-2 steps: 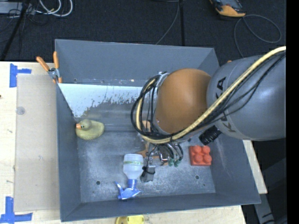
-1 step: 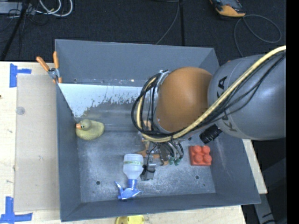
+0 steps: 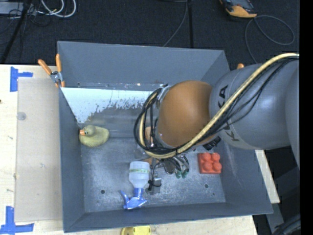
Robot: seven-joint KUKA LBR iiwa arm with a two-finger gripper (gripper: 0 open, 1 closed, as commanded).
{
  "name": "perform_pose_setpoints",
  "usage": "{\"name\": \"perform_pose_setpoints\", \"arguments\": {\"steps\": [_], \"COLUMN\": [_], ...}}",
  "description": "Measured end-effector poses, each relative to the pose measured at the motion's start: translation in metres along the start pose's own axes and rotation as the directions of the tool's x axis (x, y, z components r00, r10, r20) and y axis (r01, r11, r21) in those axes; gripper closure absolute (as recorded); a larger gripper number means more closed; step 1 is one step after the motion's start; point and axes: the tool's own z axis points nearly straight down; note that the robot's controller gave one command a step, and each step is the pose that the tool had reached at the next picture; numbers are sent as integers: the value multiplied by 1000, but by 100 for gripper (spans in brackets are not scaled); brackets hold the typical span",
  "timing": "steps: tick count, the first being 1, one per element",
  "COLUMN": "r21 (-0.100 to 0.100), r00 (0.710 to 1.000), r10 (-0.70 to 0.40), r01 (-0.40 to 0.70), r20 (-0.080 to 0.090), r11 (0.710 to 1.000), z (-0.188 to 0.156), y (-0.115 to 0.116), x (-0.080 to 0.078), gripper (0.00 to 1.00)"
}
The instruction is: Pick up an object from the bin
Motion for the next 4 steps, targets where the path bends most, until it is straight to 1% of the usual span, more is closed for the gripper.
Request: {"name": "perform_pose_setpoints", "arguments": {"steps": [1, 2, 3, 4], "r21": [-1, -4, -3, 0], "r00": [970, 947, 842, 997], "r10": [-245, -320, -539, -82], "r01": [245, 320, 539, 82], "r20": [-4, -14, -4, -12], "r11": [970, 947, 842, 997], "z": [77, 110, 99, 94], "y": [11, 13, 20, 15], "x": [3, 4, 9, 12], "gripper": [0, 0, 0, 100]}}
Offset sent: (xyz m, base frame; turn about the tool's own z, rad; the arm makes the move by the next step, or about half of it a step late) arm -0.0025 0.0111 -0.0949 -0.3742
